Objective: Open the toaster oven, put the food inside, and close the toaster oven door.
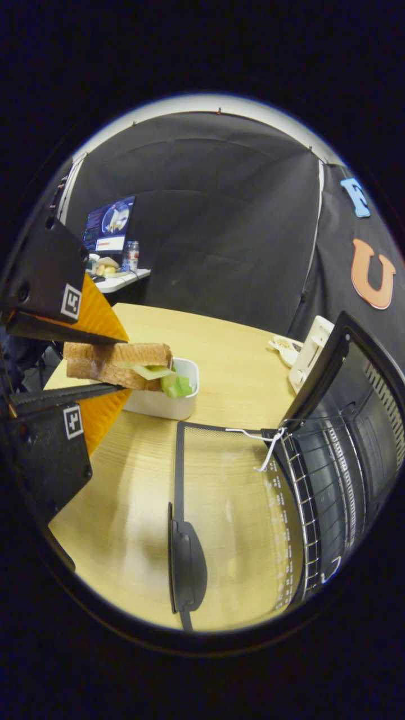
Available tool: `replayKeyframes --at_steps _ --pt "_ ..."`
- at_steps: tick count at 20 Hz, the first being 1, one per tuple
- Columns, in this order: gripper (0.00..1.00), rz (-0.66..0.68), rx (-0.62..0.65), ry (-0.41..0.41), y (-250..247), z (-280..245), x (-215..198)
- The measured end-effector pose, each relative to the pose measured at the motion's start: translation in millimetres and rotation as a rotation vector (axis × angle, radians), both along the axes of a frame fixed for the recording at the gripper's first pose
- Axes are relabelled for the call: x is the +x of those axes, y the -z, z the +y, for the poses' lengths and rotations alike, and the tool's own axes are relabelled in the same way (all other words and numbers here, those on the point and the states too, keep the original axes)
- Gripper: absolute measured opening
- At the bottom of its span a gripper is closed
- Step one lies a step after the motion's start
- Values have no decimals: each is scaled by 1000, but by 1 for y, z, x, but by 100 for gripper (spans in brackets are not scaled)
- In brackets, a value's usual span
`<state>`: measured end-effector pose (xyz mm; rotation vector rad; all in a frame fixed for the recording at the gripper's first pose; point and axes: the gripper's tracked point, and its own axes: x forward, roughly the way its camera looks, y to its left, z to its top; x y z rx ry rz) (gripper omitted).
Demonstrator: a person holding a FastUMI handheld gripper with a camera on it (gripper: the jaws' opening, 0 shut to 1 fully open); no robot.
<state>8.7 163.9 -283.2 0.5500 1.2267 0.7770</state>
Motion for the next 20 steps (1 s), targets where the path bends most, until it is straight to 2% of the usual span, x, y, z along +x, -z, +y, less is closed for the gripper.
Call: replayKeyframes --at_steps 4,12,16,20 --pt "37 -8 52 46 -17 -2 -6" --pt "37 -139 196 104 -61 -16 -8" --pt "37 -187 243 213 -67 -30 8" --pt "37 -195 320 369 -69 -47 33"
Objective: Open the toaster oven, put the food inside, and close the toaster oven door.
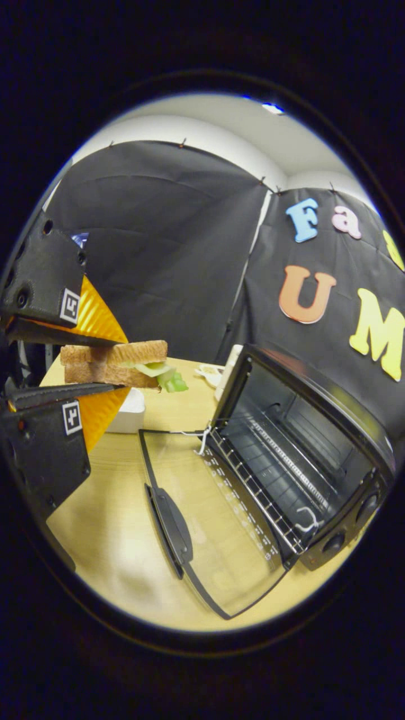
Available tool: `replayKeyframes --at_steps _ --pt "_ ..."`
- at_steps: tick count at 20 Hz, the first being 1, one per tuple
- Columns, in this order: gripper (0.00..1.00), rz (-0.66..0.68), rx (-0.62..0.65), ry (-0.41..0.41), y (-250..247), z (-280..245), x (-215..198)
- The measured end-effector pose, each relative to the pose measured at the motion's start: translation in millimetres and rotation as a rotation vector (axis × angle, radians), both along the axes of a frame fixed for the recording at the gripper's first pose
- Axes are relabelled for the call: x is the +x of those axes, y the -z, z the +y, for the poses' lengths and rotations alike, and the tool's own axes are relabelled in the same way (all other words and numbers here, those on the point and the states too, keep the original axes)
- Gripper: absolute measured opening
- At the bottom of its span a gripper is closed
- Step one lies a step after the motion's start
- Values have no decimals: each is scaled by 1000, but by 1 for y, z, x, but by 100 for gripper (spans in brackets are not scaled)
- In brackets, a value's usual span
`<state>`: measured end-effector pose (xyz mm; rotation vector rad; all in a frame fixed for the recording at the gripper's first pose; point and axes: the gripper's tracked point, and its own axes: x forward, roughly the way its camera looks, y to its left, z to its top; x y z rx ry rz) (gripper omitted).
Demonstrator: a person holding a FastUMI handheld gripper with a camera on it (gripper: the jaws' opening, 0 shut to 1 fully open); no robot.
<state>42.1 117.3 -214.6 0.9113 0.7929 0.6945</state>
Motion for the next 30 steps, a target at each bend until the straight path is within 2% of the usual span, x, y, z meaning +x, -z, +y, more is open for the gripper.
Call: replayKeyframes --at_steps 5,10,18,21,26,30 --pt "36 -57 84 237 -9 -31 37" --pt "36 -26 237 380 -21 -62 62" --pt "36 -35 189 684 5 -134 114" --pt "36 -16 211 702 12 -127 125" --pt "36 2 178 694 29 -103 144" --pt "37 -29 160 710 23 -97 167"
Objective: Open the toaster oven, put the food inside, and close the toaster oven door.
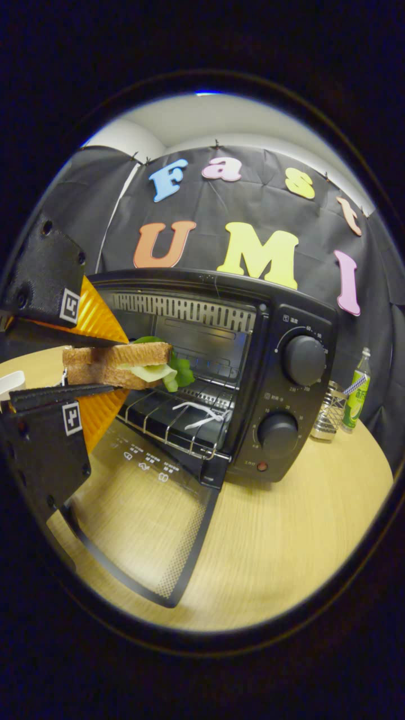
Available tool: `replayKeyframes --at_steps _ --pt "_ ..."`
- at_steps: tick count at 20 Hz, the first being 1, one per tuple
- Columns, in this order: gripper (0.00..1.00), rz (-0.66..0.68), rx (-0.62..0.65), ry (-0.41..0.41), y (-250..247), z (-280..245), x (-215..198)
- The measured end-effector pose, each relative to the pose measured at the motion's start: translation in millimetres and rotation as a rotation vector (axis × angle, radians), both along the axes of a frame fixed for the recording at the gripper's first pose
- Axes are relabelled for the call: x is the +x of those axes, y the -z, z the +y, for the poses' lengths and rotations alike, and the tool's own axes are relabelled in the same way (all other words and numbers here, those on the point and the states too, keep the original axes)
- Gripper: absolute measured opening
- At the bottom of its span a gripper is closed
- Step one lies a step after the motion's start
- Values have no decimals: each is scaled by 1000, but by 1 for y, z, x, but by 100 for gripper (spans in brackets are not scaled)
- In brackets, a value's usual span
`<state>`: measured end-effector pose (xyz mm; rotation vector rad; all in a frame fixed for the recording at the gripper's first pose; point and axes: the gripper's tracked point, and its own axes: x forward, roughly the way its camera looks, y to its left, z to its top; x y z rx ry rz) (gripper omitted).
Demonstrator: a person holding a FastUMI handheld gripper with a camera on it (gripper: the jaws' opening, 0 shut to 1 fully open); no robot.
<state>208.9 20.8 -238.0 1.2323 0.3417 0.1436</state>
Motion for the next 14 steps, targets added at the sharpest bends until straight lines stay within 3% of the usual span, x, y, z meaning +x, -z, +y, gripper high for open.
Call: replayKeyframes --at_steps 6,10,14 --pt "37 -1 -25 22 1 4 44" --pt "39 -36 -137 3 -2 10 61" --pt "48 -40 -203 -44 -4 18 64"
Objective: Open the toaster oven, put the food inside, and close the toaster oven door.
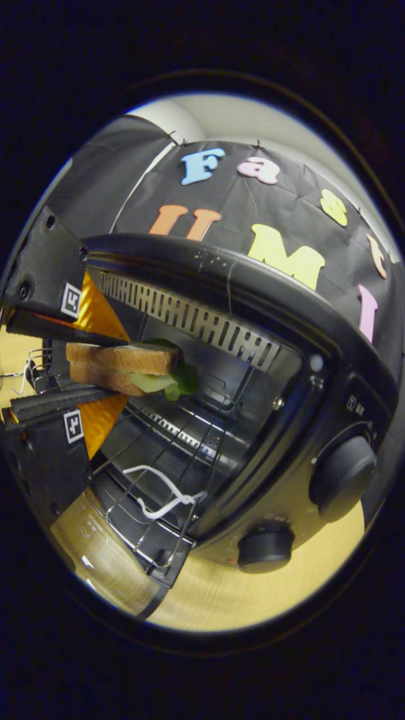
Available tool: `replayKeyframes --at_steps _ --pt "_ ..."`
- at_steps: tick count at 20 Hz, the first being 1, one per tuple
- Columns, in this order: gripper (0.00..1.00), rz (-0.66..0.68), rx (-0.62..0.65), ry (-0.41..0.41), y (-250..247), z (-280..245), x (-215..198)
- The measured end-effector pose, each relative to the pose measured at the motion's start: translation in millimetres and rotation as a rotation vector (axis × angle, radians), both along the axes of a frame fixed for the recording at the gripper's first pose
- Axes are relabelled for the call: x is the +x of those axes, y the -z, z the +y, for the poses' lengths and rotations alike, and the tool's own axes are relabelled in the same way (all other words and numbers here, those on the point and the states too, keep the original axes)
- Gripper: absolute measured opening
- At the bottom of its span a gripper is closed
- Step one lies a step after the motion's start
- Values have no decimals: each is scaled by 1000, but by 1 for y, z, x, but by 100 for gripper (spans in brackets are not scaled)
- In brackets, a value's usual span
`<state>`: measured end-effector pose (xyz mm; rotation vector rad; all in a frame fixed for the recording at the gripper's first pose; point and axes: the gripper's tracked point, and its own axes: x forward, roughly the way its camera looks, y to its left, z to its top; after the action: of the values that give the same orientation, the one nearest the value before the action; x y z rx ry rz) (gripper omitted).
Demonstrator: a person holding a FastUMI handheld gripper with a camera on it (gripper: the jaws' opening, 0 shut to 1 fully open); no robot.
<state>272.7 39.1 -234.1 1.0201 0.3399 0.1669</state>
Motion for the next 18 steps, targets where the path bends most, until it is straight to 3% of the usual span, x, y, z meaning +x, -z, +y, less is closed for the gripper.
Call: replayKeyframes --at_steps 2,3,5,9,13,18 --pt "53 3 -11 -47 -3 7 -4" --pt "64 15 -34 -83 -1 12 -4" --pt "68 24 -99 -145 2 15 -10" --pt "79 30 -258 -200 3 16 -10" --pt "99 1 -469 -271 4 20 -15" --pt "100 14 -783 -274 18 14 -17"
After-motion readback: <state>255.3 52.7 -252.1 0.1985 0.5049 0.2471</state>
